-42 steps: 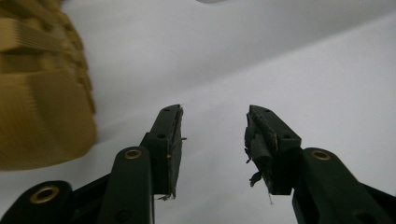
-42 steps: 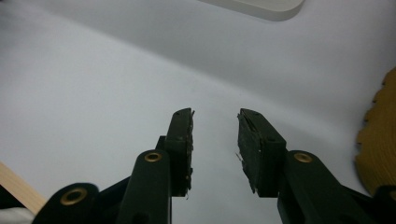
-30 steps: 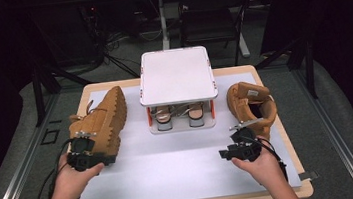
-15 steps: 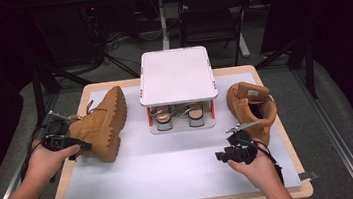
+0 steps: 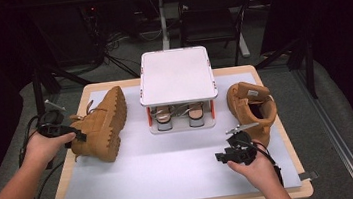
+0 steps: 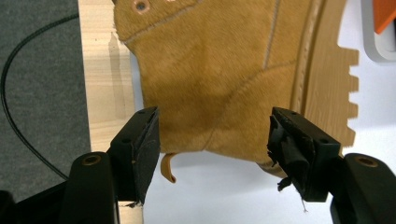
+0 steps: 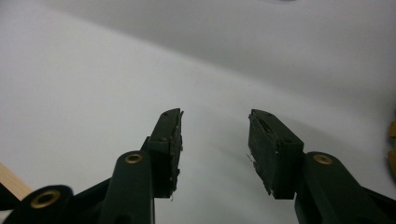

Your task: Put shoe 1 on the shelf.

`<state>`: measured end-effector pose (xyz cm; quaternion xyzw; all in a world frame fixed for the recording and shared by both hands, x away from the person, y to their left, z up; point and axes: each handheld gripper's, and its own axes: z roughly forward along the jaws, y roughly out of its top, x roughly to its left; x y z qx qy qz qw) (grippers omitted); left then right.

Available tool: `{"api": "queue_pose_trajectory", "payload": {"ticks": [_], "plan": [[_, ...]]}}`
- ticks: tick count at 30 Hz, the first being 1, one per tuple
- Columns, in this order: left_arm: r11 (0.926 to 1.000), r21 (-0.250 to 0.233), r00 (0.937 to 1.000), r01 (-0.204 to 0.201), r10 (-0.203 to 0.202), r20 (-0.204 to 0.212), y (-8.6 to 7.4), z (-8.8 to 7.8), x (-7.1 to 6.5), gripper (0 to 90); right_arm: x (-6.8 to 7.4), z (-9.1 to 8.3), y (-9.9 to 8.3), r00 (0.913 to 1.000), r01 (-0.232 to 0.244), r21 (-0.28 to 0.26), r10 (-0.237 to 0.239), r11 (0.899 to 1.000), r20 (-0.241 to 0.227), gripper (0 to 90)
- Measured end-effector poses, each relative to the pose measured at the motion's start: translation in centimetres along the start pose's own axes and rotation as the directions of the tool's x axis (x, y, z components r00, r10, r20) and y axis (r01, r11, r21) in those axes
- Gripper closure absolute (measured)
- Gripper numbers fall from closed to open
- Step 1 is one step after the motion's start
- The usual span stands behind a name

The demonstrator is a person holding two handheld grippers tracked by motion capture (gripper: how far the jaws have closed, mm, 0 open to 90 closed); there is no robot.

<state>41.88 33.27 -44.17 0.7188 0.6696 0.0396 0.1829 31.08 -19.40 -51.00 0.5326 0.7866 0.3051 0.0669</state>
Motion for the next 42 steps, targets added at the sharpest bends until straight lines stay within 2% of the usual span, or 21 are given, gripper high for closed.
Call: {"api": "queue_pose_trajectory", "payload": {"ticks": [3,8,12,15,18,21,30,34,38,42], "plan": [[1.0,0.002,0.9996,0.002,-0.002,-0.028,0.6,0.3,0.1,34.3,0.0,0.1,0.0,1.0,0.002,-0.001,-0.002,1.0,-0.001,53.8],[0.9995,0.021,0.9994,0.022,-0.021,-0.028,1.4,1.1,0.9,34.2,-0.1,0.0,-0.1,1.0,-0.004,-0.005,0.004,1.0,-0.005,53.8],[0.9991,0.023,0.9992,0.036,-0.035,-0.018,2.0,1.6,1.4,34.2,-0.1,0.0,-0.1,1.0,-0.003,-0.008,0.003,1.0,-0.006,53.8],[0.9978,0.029,0.9982,0.059,-0.06,0.009,2.4,1.8,1.8,34.2,-0.1,0.0,-0.1,0.9999,-0.003,-0.012,0.003,1.0,-0.01,53.8],[0.9978,0.026,0.9979,0.061,-0.061,0.022,2.5,1.9,2.0,34.2,-0.1,0.0,-0.1,0.9998,-0.008,-0.016,0.008,1.0,-0.019,53.8],[0.9981,0.028,0.9977,0.055,-0.056,0.036,2.6,2.0,1.9,36.6,-0.1,-0.1,-0.1,0.9996,-0.011,-0.024,0.011,1.0,-0.025,53.9],[0.9991,0.027,0.9991,0.031,-0.032,0.028,2.6,1.3,1.1,40.5,-0.1,0.0,-0.1,0.9997,-0.01,-0.016,0.01,1.0,-0.024,54.1],[0.9997,0.023,0.9996,-0.005,0.004,0.027,2.6,0.4,0.4,43.1,-0.1,0.1,-0.1,0.9997,-0.01,-0.018,0.01,1.0,-0.022,54.1],[0.9997,0.009,0.9988,-0.023,0.023,0.042,2.7,-0.6,-0.5,45.5,-0.1,0.2,-0.1,0.9998,-0.009,-0.015,0.009,1.0,-0.02,54.1],[0.9984,0.002,0.9979,-0.056,0.056,0.032,2.8,-1.3,-1.5,51.5,0.0,0.4,-0.2,0.9997,-0.021,-0.026,0.021,0.999,-0.016,54.1]]}}
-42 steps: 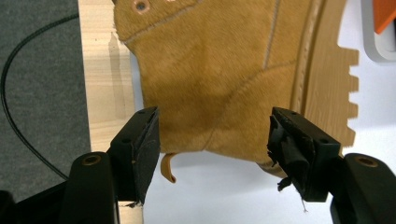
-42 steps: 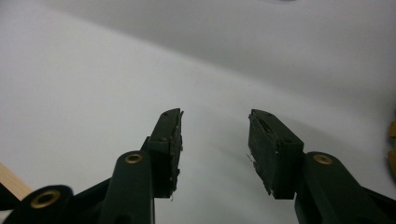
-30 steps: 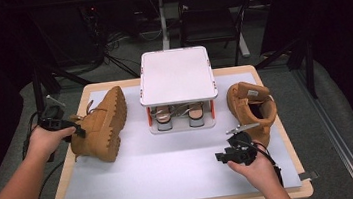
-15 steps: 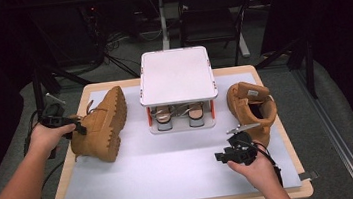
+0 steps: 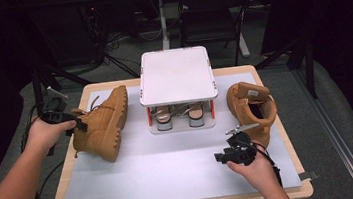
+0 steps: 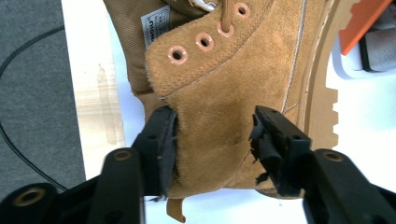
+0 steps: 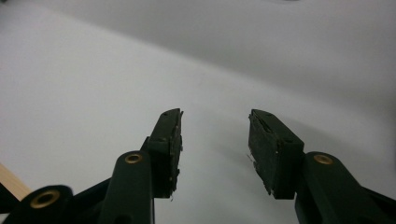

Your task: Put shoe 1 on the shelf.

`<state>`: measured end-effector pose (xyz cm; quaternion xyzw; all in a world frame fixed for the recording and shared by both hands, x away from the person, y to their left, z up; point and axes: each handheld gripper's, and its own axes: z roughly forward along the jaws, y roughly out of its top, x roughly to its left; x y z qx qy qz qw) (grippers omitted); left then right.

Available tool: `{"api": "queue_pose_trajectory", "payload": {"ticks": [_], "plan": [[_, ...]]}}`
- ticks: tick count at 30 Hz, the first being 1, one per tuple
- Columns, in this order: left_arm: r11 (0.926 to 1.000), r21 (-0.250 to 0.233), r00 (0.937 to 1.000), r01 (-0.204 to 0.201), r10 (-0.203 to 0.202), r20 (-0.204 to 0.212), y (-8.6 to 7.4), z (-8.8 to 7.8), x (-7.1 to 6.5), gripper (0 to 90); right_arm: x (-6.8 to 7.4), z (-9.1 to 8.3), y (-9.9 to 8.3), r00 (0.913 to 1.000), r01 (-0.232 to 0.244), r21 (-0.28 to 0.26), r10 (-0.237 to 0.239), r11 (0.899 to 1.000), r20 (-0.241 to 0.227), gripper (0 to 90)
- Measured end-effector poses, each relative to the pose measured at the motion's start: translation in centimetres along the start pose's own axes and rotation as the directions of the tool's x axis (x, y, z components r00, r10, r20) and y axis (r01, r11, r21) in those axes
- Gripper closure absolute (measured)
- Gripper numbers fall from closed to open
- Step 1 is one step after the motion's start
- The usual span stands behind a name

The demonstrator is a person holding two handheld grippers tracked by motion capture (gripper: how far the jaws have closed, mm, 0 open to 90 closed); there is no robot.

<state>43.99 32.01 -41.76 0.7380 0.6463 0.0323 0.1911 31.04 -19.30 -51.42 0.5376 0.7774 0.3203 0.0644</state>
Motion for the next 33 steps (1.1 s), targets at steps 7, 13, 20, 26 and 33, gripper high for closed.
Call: {"api": "queue_pose_trajectory", "payload": {"ticks": [7,13,20,26,33], "plan": [[0.9996,-0.004,0.9996,-0.027,0.027,-0.006,0.3,-0.2,-1.0,58.1,-0.1,-0.2,0.0,0.9999,0.01,0.011,-0.009,1.0,-0.013,54.0],[0.9994,0.0,0.9993,-0.034,0.034,0.014,0.5,-0.4,-1.8,57.9,-0.1,-0.1,0.0,0.9999,0.007,0.014,-0.007,1.0,-0.014,54.0],[1.0,0.002,0.9975,-0.008,0.008,0.07,0.9,0.8,-2.3,54.4,-0.1,-0.1,0.0,0.9999,0.009,0.013,-0.009,1.0,-0.014,54.0],[0.9993,-0.003,0.9832,0.036,-0.035,0.179,1.2,2.2,-2.8,54.5,-0.2,-0.1,0.0,0.9999,-0.002,0.009,0.002,1.0,-0.012,53.8],[0.9993,0.012,0.9723,0.034,-0.036,0.231,1.7,2.8,-5.5,73.3,-0.5,0.0,-0.2,0.9999,-0.002,0.015,0.003,1.0,-0.015,53.8]]}}
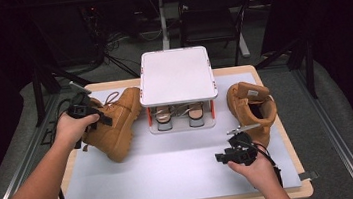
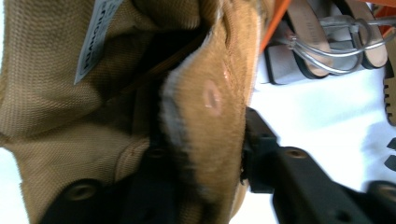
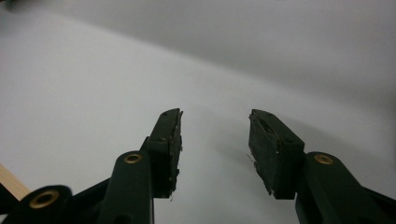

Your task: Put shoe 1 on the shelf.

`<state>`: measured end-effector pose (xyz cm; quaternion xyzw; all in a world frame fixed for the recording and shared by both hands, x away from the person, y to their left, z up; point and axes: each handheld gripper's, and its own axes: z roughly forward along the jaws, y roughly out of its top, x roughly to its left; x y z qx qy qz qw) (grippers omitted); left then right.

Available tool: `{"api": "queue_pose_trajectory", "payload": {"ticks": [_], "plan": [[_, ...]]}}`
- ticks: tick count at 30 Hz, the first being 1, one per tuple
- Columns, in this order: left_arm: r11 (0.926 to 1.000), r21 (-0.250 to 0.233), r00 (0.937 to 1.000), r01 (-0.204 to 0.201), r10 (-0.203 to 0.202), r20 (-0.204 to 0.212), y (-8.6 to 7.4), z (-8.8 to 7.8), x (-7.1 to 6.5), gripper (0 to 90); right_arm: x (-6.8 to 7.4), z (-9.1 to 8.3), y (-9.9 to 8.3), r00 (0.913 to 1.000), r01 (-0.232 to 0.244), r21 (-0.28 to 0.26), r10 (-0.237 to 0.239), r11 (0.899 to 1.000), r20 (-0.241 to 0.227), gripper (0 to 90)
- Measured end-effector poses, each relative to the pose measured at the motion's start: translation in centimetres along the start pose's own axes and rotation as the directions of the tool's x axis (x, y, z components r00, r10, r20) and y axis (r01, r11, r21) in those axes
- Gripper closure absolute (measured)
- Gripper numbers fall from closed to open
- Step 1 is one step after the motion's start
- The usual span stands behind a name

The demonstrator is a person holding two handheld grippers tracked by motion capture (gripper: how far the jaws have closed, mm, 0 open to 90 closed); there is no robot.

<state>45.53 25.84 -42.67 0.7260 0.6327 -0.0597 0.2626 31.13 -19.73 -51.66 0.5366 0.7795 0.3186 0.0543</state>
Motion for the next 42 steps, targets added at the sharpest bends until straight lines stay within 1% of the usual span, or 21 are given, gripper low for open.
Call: {"api": "queue_pose_trajectory", "payload": {"ticks": [1,2,4,8,10,11,12,15,17,19,20,21,22,23,25,27,30,34,38,40,42], "plan": [[1.0,0.0,1.0,0.0,0.0,0.0,0.0,0.0,0.0,74.8,0.0,0.0,0.0,1.0,0.001,0.002,-0.001,1.0,0.001,53.8],[1.0,0.006,1.0,0.007,-0.006,-0.006,0.0,0.1,-0.3,74.8,0.0,0.0,0.0,1.0,0.001,0.002,-0.001,1.0,0.001,53.8],[1.0,0.006,0.9999,0.0,0.0,-0.012,0.1,0.1,-0.7,78.6,0.0,0.1,-0.1,1.0,0.004,0.009,-0.004,1.0,-0.001,53.8],[0.9997,0.026,0.9997,0.006,-0.006,-0.023,0.3,-0.3,-1.2,80.7,0.0,0.2,-0.1,1.0,0.005,0.01,-0.005,1.0,0.0,53.8],[0.9995,0.028,0.9984,-0.014,0.016,-0.055,0.3,-0.9,-1.6,81.3,-0.1,0.1,-0.1,1.0,0.003,0.008,-0.003,1.0,0.001,54.0],[0.9995,0.028,0.9964,-0.013,0.015,-0.084,0.2,-1.5,-1.9,81.6,-0.1,0.1,-0.1,1.0,0.002,0.006,-0.002,1.0,0.002,54.0],[0.9995,0.028,0.9964,-0.013,0.015,-0.084,0.2,-1.5,-1.9,81.7,-0.1,0.1,-0.1,1.0,0.002,0.006,-0.002,1.0,0.002,54.0],[0.9991,0.04,0.9931,-0.014,0.019,-0.116,-0.2,-2.1,-1.9,81.7,0.0,0.1,0.0,1.0,0.002,0.006,-0.002,1.0,0.0,54.1],[0.9988,0.046,0.9919,-0.014,0.02,-0.125,-0.5,-2.0,-2.0,81.6,0.1,0.1,0.0,1.0,0.005,0.008,-0.005,1.0,-0.001,54.1],[0.9977,0.063,0.9927,-0.024,0.031,-0.117,-0.9,-1.4,-2.4,81.0,0.1,0.1,0.0,1.0,0.008,0.006,-0.008,1.0,0.0,54.1],[0.9958,0.082,0.9934,-0.041,0.049,-0.103,-1.1,-0.6,-3.0,80.8,0.2,0.1,0.0,1.0,0.008,0.006,-0.008,1.0,0.002,54.2],[0.9958,0.082,0.9934,-0.041,0.049,-0.103,-1.1,-0.6,-3.0,80.5,0.2,0.1,0.0,1.0,0.008,0.006,-0.008,1.0,0.002,54.2],[0.9935,0.095,0.9921,-0.063,0.073,-0.103,-1.2,0.4,-3.9,80.4,0.2,0.0,0.0,1.0,0.01,0.005,-0.01,1.0,0.002,54.2],[0.9935,0.095,0.9921,-0.063,0.073,-0.103,-1.2,0.4,-3.9,80.2,0.2,0.0,0.0,1.0,0.01,0.005,-0.01,1.0,0.002,54.2],[0.9913,0.105,0.9911,-0.079,0.09,-0.098,-1.2,1.2,-4.7,80.0,0.3,0.0,0.0,1.0,0.01,0.002,-0.01,1.0,0.0,54.2],[0.9894,0.116,0.9908,-0.087,0.098,-0.093,-1.1,2.0,-5.3,79.6,0.3,0.1,0.0,0.9999,0.011,0.005,-0.011,1.0,0.001,54.2],[0.985,0.137,0.9884,-0.106,0.119,-0.094,-1.1,3.1,-6.2,78.8,0.1,0.1,-0.1,1.0,0.003,0.002,-0.003,1.0,-0.001,54.3],[0.9843,0.139,0.9883,-0.109,0.122,-0.091,-1.1,3.9,-6.6,78.1,0.1,0.0,-0.1,1.0,0.001,0.002,-0.001,1.0,-0.002,54.3],[0.9804,0.149,0.9836,-0.129,0.145,-0.107,-1.5,4.7,-7.1,77.1,0.1,-0.1,-0.1,1.0,-0.001,0.005,0.001,1.0,-0.002,54.6],[0.9798,0.15,0.9817,-0.132,0.15,-0.117,-1.5,4.8,-7.3,76.4,0.1,-0.1,-0.1,1.0,-0.002,0.006,0.002,1.0,-0.004,54.6],[0.9799,0.149,0.9814,-0.132,0.151,-0.119,-1.5,4.8,-7.4,75.9,0.1,-0.1,-0.1,1.0,-0.002,0.006,0.002,1.0,-0.004,54.6]]}}
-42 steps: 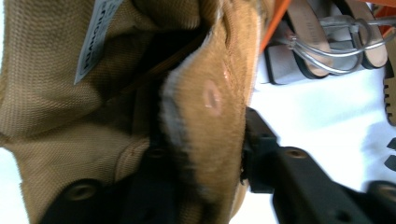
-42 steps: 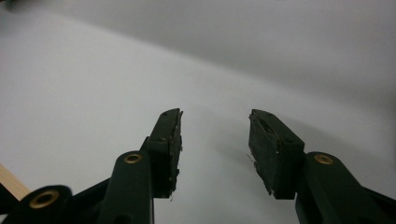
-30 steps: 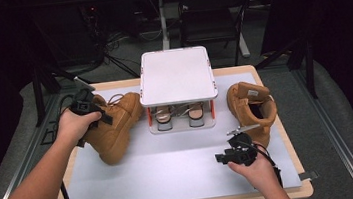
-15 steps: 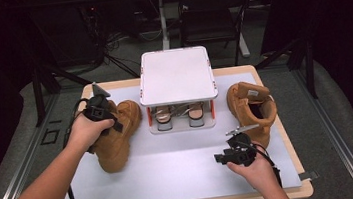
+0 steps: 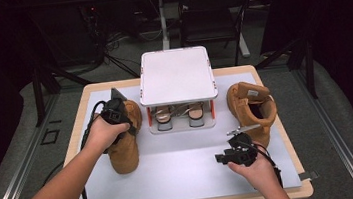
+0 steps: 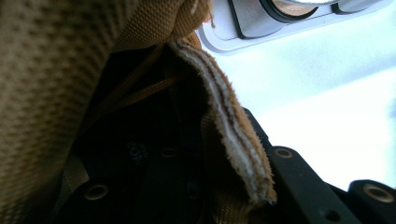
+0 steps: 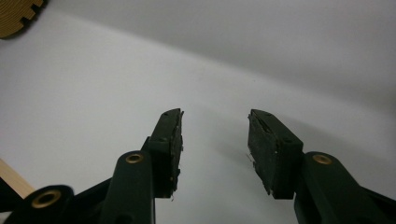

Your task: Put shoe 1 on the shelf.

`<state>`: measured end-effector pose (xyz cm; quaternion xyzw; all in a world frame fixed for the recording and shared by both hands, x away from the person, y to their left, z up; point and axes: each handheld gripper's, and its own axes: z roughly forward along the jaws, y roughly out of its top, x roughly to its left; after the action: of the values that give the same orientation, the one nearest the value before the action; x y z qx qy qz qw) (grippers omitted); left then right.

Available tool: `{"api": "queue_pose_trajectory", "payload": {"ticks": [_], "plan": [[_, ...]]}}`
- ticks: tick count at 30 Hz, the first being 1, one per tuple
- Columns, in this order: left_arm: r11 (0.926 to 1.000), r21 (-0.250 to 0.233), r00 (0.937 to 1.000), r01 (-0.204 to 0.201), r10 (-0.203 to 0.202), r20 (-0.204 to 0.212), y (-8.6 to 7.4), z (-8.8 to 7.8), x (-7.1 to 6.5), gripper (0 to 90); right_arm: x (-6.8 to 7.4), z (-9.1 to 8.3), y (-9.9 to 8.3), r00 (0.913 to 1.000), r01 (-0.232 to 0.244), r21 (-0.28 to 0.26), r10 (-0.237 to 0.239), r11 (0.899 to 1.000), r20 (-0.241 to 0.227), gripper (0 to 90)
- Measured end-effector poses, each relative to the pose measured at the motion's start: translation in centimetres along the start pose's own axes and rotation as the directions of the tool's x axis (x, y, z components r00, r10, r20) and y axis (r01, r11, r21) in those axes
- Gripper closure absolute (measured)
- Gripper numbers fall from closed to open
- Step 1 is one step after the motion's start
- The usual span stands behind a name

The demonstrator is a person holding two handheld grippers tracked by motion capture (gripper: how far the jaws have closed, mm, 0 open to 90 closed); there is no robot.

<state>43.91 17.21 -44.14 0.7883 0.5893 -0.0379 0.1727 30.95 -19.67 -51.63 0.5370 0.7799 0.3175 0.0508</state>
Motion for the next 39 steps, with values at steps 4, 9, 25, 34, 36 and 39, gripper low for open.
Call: {"api": "queue_pose_trajectory", "payload": {"ticks": [4,9,25,34,36,39], "plan": [[1.0,-0.003,1.0,-0.001,0.001,0.002,0.0,-0.1,0.1,70.3,-0.1,0.0,0.0,1.0,-0.002,-0.003,0.002,1.0,0.002,54.6],[0.9996,-0.018,0.9998,-0.022,0.022,0.001,-0.1,-1.0,-0.5,65.7,-0.1,0.2,-0.1,1.0,-0.004,0.0,0.004,1.0,0.002,54.6],[0.995,-0.066,0.9951,-0.074,0.07,-0.069,-2.0,-7.0,0.3,61.5,-0.3,-0.3,0.0,0.9983,0.043,-0.025,-0.042,0.999,0.039,50.4],[0.9961,-0.084,0.9953,-0.027,0.019,-0.095,-3.2,-7.7,2.9,63.2,0.1,-0.8,0.5,0.9994,0.033,-0.031,-0.032,0.999,0.011,39.4],[0.9956,-0.09,0.9971,-0.025,0.019,-0.074,-3.4,-7.5,3.1,63.1,0.1,-0.8,0.5,0.9993,0.038,-0.023,-0.038,0.999,0.003,37.9],[0.9954,-0.091,0.9975,-0.03,0.024,-0.066,-3.4,-7.4,3.0,60.3,0.2,-1.0,0.7,0.9988,0.046,0.004,-0.046,0.999,0.014,42.3]]}}
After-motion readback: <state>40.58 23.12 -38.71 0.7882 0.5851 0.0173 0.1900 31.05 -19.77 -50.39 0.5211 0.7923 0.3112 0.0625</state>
